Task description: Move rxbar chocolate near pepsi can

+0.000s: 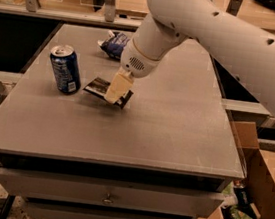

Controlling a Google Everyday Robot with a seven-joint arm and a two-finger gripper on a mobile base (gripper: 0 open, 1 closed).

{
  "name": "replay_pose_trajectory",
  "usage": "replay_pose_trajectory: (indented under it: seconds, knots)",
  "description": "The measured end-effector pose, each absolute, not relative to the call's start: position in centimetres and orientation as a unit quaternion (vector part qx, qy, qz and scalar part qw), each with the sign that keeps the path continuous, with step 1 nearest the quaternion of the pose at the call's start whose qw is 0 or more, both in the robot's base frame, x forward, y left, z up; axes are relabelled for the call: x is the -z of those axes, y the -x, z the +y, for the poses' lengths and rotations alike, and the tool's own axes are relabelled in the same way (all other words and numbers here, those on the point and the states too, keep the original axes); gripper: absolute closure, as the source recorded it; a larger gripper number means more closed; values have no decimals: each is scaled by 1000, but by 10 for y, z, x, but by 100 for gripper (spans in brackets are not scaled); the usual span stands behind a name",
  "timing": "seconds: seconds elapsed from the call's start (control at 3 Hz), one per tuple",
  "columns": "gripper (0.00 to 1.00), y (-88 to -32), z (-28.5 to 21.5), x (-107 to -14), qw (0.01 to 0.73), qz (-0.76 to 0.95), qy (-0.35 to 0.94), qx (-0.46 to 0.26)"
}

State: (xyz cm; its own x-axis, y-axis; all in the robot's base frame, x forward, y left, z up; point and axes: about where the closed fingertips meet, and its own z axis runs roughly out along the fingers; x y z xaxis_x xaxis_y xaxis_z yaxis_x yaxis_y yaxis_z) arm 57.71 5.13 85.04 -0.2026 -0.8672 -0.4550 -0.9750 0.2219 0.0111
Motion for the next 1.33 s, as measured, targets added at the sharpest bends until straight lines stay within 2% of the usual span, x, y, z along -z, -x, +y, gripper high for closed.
replay_pose_trajectory:
  seconds: [0.33, 1.33]
  knots:
    - [85, -580, 67, -845, 174, 766, 601, -148]
    - [15, -581, 86, -834, 154, 770, 601, -152]
